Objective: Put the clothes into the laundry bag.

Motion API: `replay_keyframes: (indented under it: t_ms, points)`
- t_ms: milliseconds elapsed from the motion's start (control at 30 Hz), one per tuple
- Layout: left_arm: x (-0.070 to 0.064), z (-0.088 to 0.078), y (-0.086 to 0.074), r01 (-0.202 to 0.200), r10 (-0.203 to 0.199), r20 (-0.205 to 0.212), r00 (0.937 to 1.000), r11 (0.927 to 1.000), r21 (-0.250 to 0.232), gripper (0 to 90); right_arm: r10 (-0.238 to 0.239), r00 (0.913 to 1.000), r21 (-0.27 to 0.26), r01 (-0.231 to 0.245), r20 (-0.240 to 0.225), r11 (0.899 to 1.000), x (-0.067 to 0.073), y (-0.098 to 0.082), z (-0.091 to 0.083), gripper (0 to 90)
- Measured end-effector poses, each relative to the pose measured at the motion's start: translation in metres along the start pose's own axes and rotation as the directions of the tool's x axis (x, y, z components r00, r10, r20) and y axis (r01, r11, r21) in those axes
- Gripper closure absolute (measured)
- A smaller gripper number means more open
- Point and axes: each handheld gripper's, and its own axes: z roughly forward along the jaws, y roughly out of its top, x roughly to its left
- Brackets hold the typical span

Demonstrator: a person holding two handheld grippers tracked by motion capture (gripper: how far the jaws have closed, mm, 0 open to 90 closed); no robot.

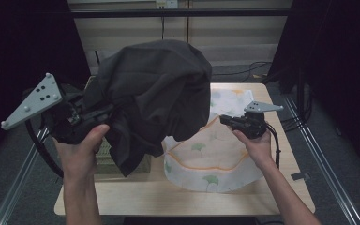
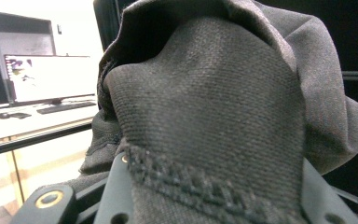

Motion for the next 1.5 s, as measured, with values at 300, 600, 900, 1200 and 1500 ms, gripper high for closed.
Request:
replay_keyframes:
  t_ms: [300,600,900,1200,1500]
  points:
    - [-0.019,0.008,-0.024,0.044,-0.043,0.083,0.9956,0.999,-0.002,62.8,-0.003,1.0,-0.001,0.003,-0.001,1.0,0.002,0.0,-0.001,89.2]
    - [-0.039,0.011,-0.039,0.061,-0.062,0.147,0.9872,0.9981,0.006,62.7,-0.003,1.0,0.006,0.003,-0.009,1.0,0.0,-0.001,0.0,89.2]
    - [-0.058,0.016,-0.052,0.076,-0.083,0.232,0.9691,0.9963,0.04,62.6,-0.004,0.9998,-0.004,0.004,-0.019,1.0,0.0,0.001,0.0,89.2]
    - [-0.055,0.038,-0.096,0.13,-0.156,0.25,0.9557,0.9844,0.118,62.4,0.013,0.9996,-0.012,-0.013,-0.024,1.0,-0.002,0.001,-0.002,89.2]
    - [-0.055,0.058,-0.129,0.086,-0.123,0.184,0.9751,0.9769,0.195,62.3,0.015,0.9991,0.001,-0.015,-0.04,1.0,0.0,-0.001,0.003,89.2]
